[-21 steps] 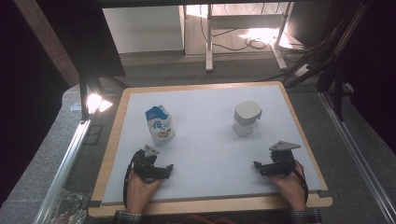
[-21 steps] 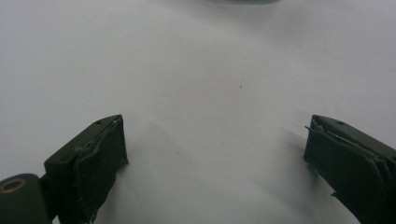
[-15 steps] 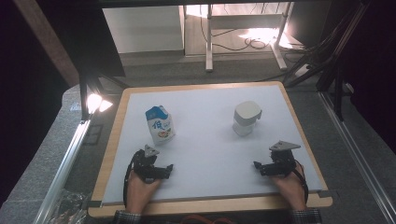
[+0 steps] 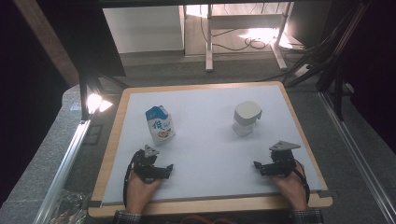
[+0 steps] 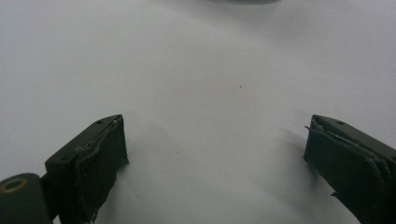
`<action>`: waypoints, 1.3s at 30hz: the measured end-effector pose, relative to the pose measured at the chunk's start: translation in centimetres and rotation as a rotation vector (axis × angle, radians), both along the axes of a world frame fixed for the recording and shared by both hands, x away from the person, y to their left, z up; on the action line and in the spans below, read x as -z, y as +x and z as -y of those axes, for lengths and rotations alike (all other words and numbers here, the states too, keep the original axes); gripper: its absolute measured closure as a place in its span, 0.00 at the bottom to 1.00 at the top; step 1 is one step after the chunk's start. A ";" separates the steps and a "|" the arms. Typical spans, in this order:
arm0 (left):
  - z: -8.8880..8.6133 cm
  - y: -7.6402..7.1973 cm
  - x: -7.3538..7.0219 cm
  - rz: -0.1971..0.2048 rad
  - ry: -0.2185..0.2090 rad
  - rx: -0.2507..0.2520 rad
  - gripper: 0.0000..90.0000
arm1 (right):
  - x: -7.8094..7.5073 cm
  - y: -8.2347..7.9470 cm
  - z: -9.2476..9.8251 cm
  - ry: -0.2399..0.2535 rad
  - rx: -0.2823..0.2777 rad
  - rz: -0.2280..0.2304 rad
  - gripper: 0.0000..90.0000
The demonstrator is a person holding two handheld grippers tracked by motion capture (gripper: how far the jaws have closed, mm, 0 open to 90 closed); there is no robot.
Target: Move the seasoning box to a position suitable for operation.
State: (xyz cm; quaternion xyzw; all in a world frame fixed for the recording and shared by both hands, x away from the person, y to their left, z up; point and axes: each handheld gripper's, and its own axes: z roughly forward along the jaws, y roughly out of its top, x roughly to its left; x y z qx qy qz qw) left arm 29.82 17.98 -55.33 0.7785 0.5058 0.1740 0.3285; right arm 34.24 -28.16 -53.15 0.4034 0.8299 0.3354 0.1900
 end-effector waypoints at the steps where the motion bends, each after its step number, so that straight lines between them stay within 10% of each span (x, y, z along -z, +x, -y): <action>1: 0.0 0.0 0.0 0.000 0.000 0.000 0.00 | 0.0 0.0 0.0 0.000 0.000 0.000 0.07; 19: 0.0 0.0 0.0 -0.001 0.002 0.002 0.00 | -0.1 0.0 0.1 0.006 0.001 0.001 0.09; 39: 0.0 0.0 0.0 -0.002 0.003 0.002 0.00 | -2.2 3.6 1.0 0.063 0.002 0.046 0.57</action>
